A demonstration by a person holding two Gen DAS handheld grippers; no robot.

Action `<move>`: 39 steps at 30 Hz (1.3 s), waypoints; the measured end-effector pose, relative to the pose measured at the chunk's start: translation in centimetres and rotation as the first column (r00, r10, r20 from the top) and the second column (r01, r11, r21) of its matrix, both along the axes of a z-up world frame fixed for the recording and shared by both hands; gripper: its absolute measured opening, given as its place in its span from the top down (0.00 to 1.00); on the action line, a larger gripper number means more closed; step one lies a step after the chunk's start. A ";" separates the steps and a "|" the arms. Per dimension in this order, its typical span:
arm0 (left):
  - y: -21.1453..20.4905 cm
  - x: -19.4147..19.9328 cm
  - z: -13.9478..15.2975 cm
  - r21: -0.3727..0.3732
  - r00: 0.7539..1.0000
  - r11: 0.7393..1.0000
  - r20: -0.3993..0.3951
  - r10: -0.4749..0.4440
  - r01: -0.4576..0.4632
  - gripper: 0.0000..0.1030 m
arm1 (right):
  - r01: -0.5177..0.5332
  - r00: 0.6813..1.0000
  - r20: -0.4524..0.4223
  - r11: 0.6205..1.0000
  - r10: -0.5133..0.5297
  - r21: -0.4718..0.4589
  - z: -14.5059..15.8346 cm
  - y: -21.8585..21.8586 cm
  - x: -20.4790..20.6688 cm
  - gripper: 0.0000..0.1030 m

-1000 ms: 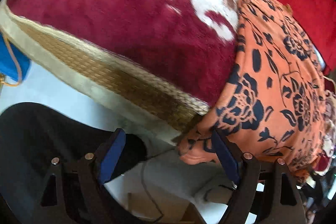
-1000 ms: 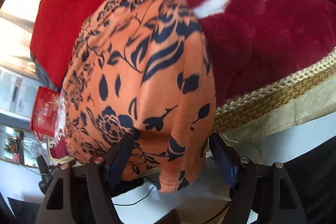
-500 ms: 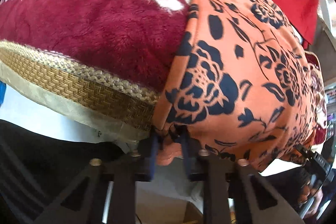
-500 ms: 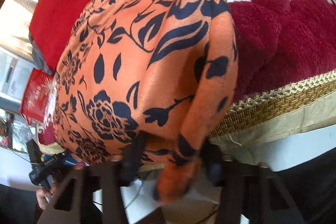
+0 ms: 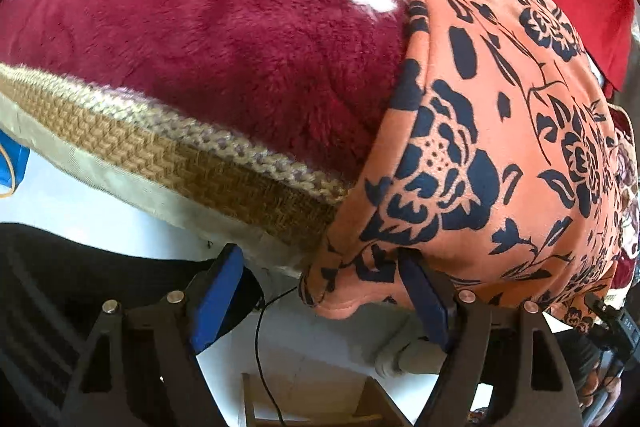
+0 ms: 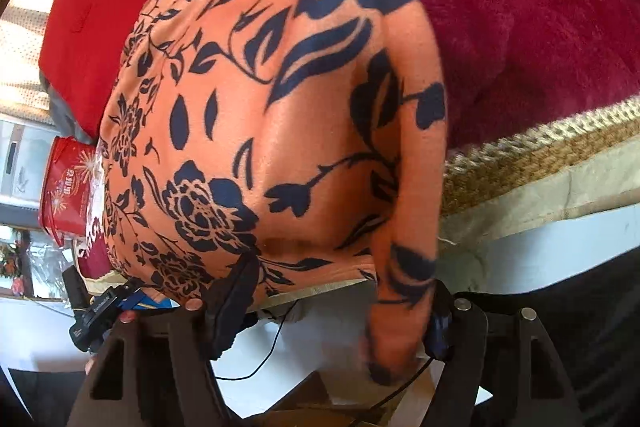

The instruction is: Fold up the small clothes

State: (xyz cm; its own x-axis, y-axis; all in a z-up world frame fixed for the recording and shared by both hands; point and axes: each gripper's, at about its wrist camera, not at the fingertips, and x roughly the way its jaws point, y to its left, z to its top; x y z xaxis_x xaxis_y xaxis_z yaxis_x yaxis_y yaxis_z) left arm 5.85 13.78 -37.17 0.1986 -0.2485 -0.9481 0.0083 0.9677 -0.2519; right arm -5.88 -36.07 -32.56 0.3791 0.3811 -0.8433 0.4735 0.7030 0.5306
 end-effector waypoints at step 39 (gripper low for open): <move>-3.5 16.4 20.9 -0.451 0.956 0.866 0.281 -0.091 0.215 0.94 | 0.020 0.791 0.601 0.987 -0.115 0.161 17.7 -10.3 12.1 0.88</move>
